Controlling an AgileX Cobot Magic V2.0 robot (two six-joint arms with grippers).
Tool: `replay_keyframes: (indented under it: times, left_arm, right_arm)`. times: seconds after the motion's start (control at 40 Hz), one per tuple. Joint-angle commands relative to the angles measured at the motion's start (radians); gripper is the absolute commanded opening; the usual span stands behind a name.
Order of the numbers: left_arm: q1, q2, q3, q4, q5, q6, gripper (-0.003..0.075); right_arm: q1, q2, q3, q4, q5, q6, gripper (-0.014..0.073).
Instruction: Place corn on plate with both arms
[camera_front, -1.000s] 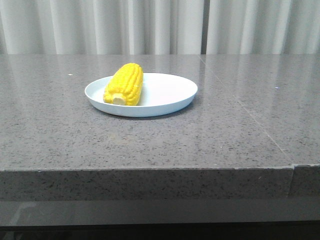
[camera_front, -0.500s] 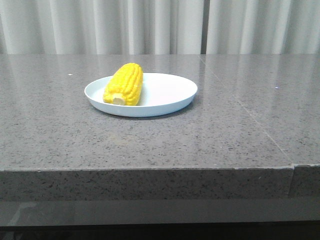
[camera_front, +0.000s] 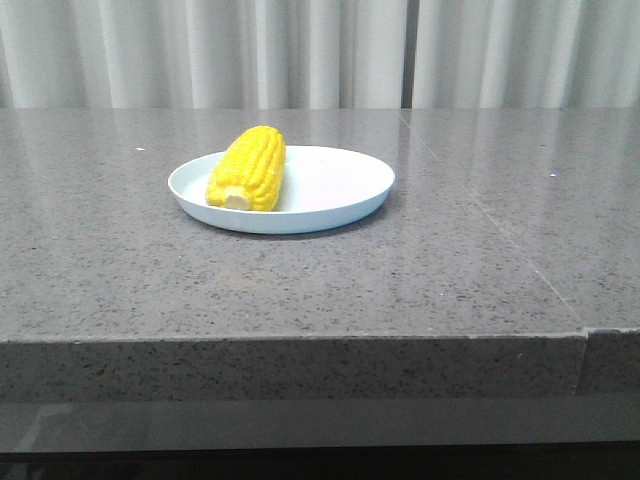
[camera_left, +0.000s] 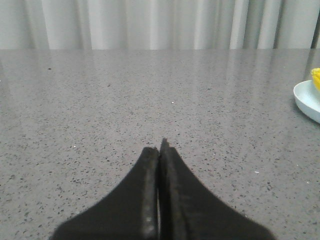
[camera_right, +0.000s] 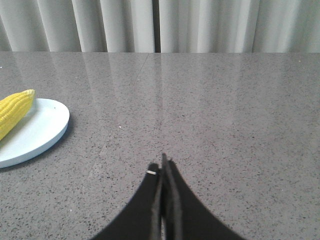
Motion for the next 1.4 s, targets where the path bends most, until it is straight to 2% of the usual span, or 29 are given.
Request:
replay_keyframes:
  times: [0.0,0.65,0.9,1.18,1.38]
  left_arm:
    - [0.001,-0.021,0.002,-0.007,-0.078,0.0,-0.002]
    - [0.001,-0.021,0.002,-0.007,-0.078,0.0,-0.002]
    - [0.001,-0.021,0.002,-0.007,-0.078,0.0,-0.002]
    - [0.001,-0.021,0.002,-0.007,-0.078,0.0,-0.002]
    - [0.001,-0.019,0.002,-0.007,-0.078,0.0,-0.002]
  right_arm:
    - [-0.008,0.011,-0.025,-0.006,-0.077,-0.01,-0.0092]
    - [-0.008,0.008,-0.008,-0.026,-0.092,-0.01,-0.0092]
    - [-0.074,-0.074,0.146,-0.048,-0.149,-0.01,-0.0092]
    - [-0.12,-0.178,0.375,-0.044,-0.31,-0.01,-0.0092]
    - [-0.121,-0.177,0.373,-0.044,-0.22,-0.01,-0.0092]
